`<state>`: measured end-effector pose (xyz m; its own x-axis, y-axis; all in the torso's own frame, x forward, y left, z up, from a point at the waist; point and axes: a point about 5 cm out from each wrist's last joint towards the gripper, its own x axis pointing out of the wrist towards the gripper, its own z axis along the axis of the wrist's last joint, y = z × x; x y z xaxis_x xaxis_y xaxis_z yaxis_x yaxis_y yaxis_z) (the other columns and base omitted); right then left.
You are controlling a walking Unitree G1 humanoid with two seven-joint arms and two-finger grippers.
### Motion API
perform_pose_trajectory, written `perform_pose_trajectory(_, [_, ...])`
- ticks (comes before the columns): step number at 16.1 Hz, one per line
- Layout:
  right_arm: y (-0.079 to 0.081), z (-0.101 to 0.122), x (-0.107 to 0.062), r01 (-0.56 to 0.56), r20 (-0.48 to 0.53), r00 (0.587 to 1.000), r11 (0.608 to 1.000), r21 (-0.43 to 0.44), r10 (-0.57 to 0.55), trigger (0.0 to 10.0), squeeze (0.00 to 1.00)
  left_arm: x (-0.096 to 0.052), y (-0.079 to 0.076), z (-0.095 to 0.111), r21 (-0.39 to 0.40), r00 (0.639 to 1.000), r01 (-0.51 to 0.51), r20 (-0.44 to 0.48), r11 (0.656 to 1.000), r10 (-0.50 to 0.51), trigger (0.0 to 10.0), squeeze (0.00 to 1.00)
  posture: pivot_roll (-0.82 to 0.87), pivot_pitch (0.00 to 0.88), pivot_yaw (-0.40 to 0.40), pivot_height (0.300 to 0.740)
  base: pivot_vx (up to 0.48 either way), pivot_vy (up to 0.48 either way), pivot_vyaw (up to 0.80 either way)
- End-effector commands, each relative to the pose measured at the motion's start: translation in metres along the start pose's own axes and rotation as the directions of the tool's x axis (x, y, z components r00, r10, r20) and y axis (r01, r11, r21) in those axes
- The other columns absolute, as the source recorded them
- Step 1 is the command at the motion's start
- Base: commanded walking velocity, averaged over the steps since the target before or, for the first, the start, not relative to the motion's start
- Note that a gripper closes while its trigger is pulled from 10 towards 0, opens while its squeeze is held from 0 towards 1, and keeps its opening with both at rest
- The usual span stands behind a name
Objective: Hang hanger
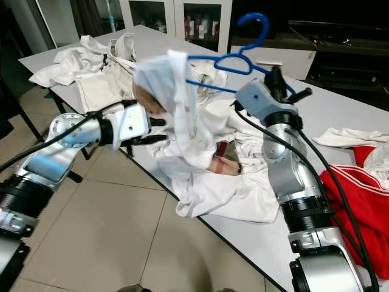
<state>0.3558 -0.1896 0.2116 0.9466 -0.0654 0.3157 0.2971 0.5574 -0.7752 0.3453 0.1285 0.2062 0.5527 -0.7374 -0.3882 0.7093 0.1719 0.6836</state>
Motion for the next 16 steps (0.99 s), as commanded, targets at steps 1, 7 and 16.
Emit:
perform_pose_trajectory(1, [-0.007, 0.005, 0.005, 0.028, 0.01, 1.0, 1.0, 0.012, -0.028, 10.0, 0.0, -0.001, 0.007, 0.003, 0.074, 0.999, -0.032, -0.03, 0.997, 0.034, 10.0, 0.34, 0.01, 0.0, 0.028, 0.723, 0.0, 0.0, 0.0])
perform_pose_trajectory(7, [-0.002, 0.004, 0.002, 0.026, 0.02, 0.999, 1.0, -0.006, -0.026, 10.0, 0.0, -0.015, 0.027, 0.041, 0.097, 0.983, -0.101, 0.166, 0.99, 0.083, 10.0, 1.0, 0.01, 0.0, 0.031, 0.723, 0.0, 0.0, 0.0])
perform_pose_trajectory(16, [0.007, 0.001, -0.008, 0.012, 0.04, 0.999, 0.999, -0.04, -0.011, 10.0, 0.0, -0.03, 0.073, 0.054, 0.172, 0.874, -0.468, 0.236, 0.867, 0.425, 10.0, 0.0, 0.01, 0.0, 0.037, 0.723, 0.0, 0.0, 0.0])
